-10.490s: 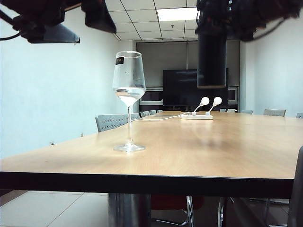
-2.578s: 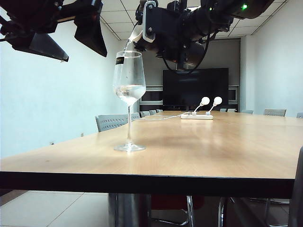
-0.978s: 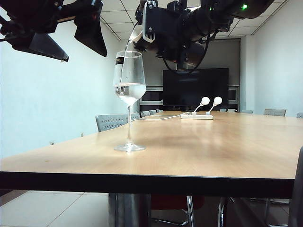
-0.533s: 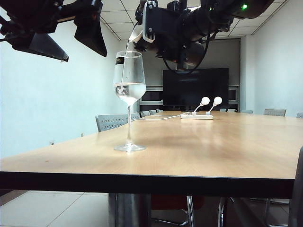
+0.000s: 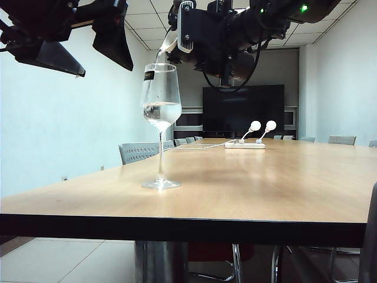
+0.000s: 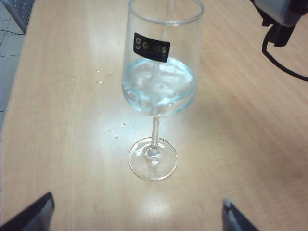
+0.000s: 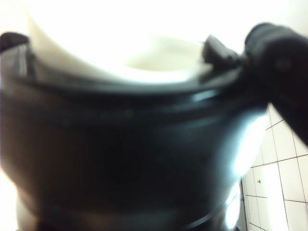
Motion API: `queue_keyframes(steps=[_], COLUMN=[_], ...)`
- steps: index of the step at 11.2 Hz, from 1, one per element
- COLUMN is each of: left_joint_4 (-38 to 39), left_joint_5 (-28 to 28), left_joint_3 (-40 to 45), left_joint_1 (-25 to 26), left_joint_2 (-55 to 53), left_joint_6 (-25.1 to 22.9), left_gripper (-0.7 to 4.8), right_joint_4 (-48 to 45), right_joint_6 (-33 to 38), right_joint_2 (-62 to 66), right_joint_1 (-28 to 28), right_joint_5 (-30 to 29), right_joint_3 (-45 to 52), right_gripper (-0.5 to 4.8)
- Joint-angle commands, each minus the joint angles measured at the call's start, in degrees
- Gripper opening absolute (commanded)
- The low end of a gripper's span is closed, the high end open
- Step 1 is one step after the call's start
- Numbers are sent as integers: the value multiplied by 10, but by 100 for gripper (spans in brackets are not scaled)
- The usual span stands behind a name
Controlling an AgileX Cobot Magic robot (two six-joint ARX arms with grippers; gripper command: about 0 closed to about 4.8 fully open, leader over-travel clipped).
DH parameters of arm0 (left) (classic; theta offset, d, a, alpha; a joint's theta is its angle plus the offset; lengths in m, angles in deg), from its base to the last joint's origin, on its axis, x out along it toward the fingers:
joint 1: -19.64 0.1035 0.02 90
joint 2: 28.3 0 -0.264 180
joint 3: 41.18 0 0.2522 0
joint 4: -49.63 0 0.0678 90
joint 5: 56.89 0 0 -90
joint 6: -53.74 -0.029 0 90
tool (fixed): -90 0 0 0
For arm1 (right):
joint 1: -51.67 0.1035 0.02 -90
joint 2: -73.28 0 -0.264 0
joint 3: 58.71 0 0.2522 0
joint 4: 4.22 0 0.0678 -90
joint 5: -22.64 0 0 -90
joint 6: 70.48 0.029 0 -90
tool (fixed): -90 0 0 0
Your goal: Pick up the black thermos cup, pour some water from it into the stemmed glass, and then put the thermos cup back on the table.
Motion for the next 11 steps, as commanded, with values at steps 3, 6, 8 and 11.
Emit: queue_keyframes(steps=[3, 6, 8, 11], left_joint_4=[0, 1, 1, 1], left_joint_5=[-2, -2, -2, -2], left_joint_3=[-3, -3, -3, -3], left_joint_1=[0, 0, 0, 0], left_joint_2=[1, 1, 1, 1], left_joint_6=[0, 0, 0, 0], left_gripper=[458, 458, 458, 458], right_joint_4=[-55, -55, -55, -55], right_joint_6=[4, -10, -23, -22], right_joint_2=[-11, -11, -11, -12], right_joint_1=[0, 0, 0, 0], right_joint_5=[1, 1, 1, 1], right_joint_3=[-8, -8, -8, -8], right_gripper=[166, 165, 165, 165])
